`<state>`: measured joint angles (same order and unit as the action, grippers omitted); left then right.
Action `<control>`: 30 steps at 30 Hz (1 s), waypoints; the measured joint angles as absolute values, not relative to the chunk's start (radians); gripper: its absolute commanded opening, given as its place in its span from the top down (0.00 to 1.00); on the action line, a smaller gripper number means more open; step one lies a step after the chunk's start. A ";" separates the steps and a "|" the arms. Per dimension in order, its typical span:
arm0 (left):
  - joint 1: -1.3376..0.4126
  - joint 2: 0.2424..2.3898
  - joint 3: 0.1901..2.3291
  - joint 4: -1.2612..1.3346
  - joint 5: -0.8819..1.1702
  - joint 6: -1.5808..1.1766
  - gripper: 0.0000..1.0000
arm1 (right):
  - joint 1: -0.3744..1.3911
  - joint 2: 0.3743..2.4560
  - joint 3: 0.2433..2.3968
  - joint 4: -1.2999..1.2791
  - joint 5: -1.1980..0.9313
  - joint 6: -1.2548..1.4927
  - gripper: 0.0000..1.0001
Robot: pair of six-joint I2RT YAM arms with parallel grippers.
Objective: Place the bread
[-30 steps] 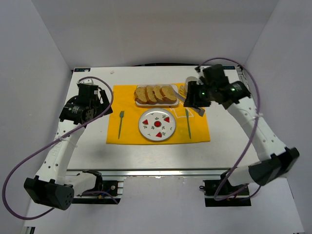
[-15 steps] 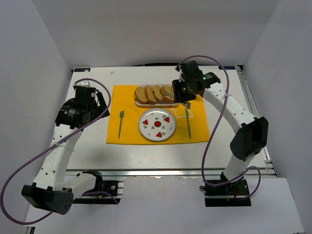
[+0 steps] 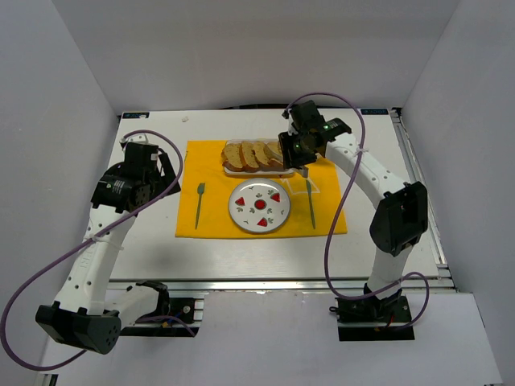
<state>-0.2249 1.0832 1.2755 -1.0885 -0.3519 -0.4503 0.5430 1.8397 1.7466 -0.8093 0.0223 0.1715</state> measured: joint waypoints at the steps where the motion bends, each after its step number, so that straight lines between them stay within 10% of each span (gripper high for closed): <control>1: -0.225 1.083 1.273 -1.089 -0.352 -0.451 0.02 | 0.543 1.845 1.747 -0.807 0.022 0.171 0.51; 11: -0.225 1.078 1.264 -1.093 -0.355 -0.451 0.02 | 0.543 1.885 1.747 -0.796 0.022 0.161 0.61; 23: -0.225 1.058 1.250 -1.099 -0.360 -0.450 0.02 | 0.542 1.896 1.747 -0.797 0.020 0.152 1.00; 30: -0.225 1.058 1.250 -1.099 -0.360 -0.449 0.02 | 0.538 1.896 1.792 -0.828 0.032 0.157 1.00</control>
<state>-0.2249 1.0580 1.2495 -1.0992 -0.3599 -0.4492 0.5385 1.8957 1.7916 -0.8276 0.0319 0.1570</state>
